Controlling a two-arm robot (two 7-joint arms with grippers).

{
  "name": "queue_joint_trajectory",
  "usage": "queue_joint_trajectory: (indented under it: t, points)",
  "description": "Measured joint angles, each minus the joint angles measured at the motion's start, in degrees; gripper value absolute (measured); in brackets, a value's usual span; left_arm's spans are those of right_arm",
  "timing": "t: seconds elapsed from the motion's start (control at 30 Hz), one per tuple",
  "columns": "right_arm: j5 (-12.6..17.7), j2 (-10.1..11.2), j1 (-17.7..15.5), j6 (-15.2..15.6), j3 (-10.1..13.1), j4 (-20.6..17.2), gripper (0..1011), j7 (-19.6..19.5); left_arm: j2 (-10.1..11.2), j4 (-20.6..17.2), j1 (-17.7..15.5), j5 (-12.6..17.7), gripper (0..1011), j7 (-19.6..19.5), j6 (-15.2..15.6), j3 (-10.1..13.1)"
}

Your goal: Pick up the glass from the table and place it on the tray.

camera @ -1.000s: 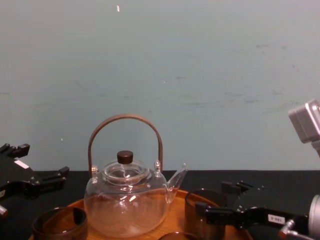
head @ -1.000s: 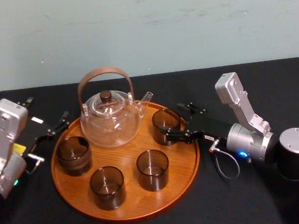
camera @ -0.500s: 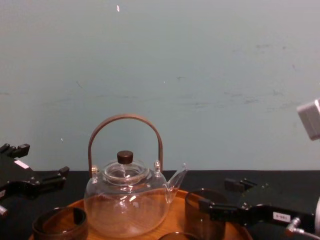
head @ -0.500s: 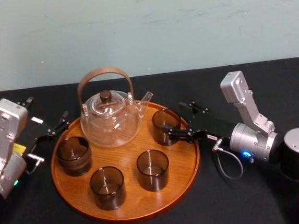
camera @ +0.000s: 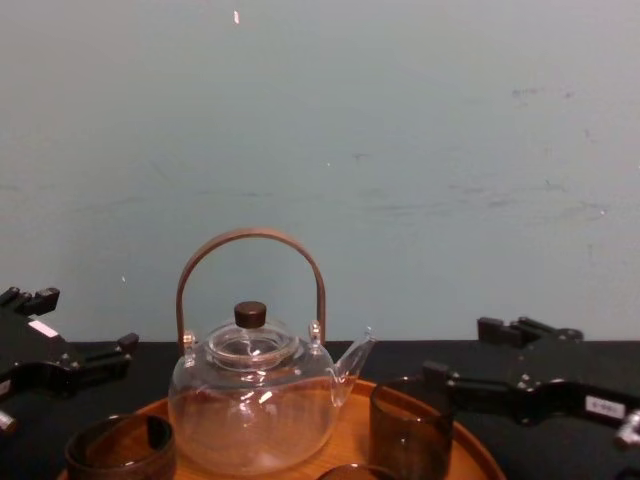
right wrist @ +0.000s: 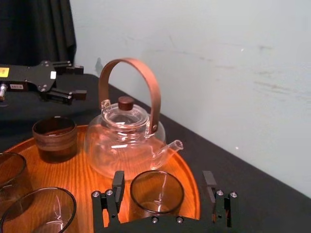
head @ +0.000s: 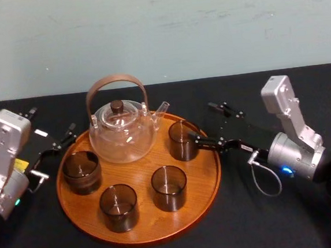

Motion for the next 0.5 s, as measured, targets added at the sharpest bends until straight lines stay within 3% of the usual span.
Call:
queue_joint_trajectory:
  t: [0.17, 0.5]
  points:
    - [0.6, 1.3, -2.8, -1.0, 2.0, -2.7, 1002, -1.5, 0.0, 0.0, 0.0, 0.0, 1001, 0.0, 0.0, 0.0]
    - [1.9, 2.8, -6.5, -1.9, 5.4, -4.3, 1002, -3.0, 0.0, 0.0, 0.0, 0.0, 1001, 0.0, 0.0, 0.0]
